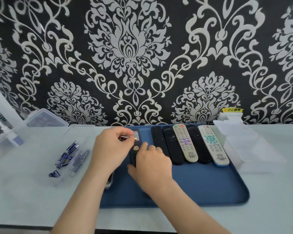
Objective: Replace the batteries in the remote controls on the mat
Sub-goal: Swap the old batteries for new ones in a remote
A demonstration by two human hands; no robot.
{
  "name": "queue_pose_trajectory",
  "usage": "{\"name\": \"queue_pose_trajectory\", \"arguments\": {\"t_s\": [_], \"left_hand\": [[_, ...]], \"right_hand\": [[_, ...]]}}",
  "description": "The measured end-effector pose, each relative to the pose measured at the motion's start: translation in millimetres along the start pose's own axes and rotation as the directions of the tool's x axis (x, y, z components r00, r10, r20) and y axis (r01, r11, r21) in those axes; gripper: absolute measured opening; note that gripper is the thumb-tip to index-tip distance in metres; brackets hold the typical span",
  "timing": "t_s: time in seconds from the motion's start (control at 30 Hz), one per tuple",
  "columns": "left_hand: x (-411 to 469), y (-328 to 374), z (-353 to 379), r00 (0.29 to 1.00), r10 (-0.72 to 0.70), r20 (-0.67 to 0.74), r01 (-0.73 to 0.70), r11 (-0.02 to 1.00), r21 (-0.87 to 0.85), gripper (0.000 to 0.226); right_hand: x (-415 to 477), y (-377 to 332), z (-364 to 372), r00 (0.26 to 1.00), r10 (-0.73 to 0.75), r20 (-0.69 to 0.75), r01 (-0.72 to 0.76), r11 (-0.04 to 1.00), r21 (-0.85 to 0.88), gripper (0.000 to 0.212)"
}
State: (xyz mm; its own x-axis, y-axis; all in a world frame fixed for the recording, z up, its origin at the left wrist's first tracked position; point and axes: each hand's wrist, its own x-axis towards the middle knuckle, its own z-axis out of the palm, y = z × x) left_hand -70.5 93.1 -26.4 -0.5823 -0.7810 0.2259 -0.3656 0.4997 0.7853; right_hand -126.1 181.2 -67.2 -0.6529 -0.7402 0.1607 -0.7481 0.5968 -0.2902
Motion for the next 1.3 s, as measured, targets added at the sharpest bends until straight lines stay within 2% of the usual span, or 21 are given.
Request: {"name": "queue_pose_trajectory", "arguments": {"t_s": [0.17,0.3,0.37,0.43,0.47,0.5,0.53,0.57,0.6,0.63,0.7,0.77,0.83,0.93,0.97,1.03,1.1,1.17,1.23,1.3], "left_hand": [[0,1,-4,0.992,-0.004,0.123,0.038,0.963,-0.268,0.012],[0,7,-7,0.985,0.040,0.168,0.038,0.899,-0.436,0.014],[0,8,-9,0.984,0.022,0.178,0.074,0.856,-0.512,0.021],[3,6,-11,0.982,0.004,0.191,0.112,0.800,-0.590,0.033],[4,4,-11,0.981,0.001,0.196,0.123,0.778,-0.616,0.037],[5,3,-11,0.980,0.001,0.197,0.125,0.770,-0.626,0.037],[4,4,-9,0.981,0.002,0.195,0.121,0.777,-0.617,0.034],[2,6,-7,0.982,0.001,0.188,0.112,0.797,-0.594,0.029],[0,9,-5,0.984,0.007,0.178,0.098,0.815,-0.572,0.024],[-3,13,-2,0.985,0.021,0.170,0.080,0.824,-0.561,0.021],[-8,20,3,0.987,0.057,0.149,0.035,0.833,-0.552,0.017],[-10,22,9,0.989,0.102,0.107,-0.044,0.893,-0.447,0.017],[-12,24,13,0.986,0.145,0.078,-0.115,0.946,-0.302,0.017],[-14,25,17,0.962,0.247,0.115,-0.228,0.961,-0.154,0.025],[-15,24,18,0.947,0.291,0.134,-0.278,0.954,-0.109,0.033],[-16,26,20,0.935,0.339,0.103,-0.333,0.940,-0.070,0.039],[-18,30,20,0.945,0.327,0.015,-0.323,0.938,-0.128,0.035],[-19,38,20,0.958,0.280,-0.059,-0.284,0.906,-0.314,0.033],[-20,47,21,0.966,0.236,-0.101,-0.252,0.802,-0.542,0.028],[-22,54,26,0.970,0.225,-0.088,-0.225,0.712,-0.665,0.025]], "right_hand": [[12,-8,3,0.993,0.059,0.105,-0.060,0.998,-0.001,0.064],[11,-9,0,0.997,0.021,0.069,-0.020,1.000,-0.023,0.047],[13,-3,-7,0.999,0.041,0.028,-0.042,0.998,0.052,0.039],[21,11,-16,0.992,0.125,-0.011,-0.118,0.959,0.259,0.032],[25,19,-22,0.980,0.197,0.004,-0.174,0.858,0.484,0.026],[28,27,-31,0.964,0.258,0.060,-0.216,0.635,0.742,0.020],[29,34,-39,0.952,0.271,0.141,-0.230,0.329,0.916,0.014],[28,39,-47,0.955,0.220,0.199,-0.214,0.046,0.976,0.013],[25,44,-53,0.965,0.161,0.209,-0.191,-0.120,0.974,0.014],[23,47,-57,0.973,0.120,0.199,-0.174,-0.191,0.966,0.016],[19,49,-57,0.982,0.101,0.162,-0.140,-0.202,0.969,0.022],[19,53,-55,0.978,0.148,0.148,-0.119,-0.187,0.975,0.027],[19,57,-55,0.977,0.164,0.135,-0.109,-0.155,0.982,0.025],[18,60,-57,0.985,0.125,0.120,-0.110,-0.082,0.991,0.015],[18,59,-58,0.985,0.111,0.131,-0.120,-0.096,0.988,0.010],[18,57,-59,0.979,0.113,0.172,-0.152,-0.167,0.974,0.022],[19,58,-61,0.966,0.153,0.209,-0.174,-0.217,0.961,0.039],[19,59,-61,0.959,0.180,0.217,-0.175,-0.226,0.958,0.047],[19,58,-58,0.960,0.182,0.215,-0.171,-0.228,0.958,0.049],[18,56,-56,0.963,0.172,0.209,-0.168,-0.226,0.959,0.049]]}}
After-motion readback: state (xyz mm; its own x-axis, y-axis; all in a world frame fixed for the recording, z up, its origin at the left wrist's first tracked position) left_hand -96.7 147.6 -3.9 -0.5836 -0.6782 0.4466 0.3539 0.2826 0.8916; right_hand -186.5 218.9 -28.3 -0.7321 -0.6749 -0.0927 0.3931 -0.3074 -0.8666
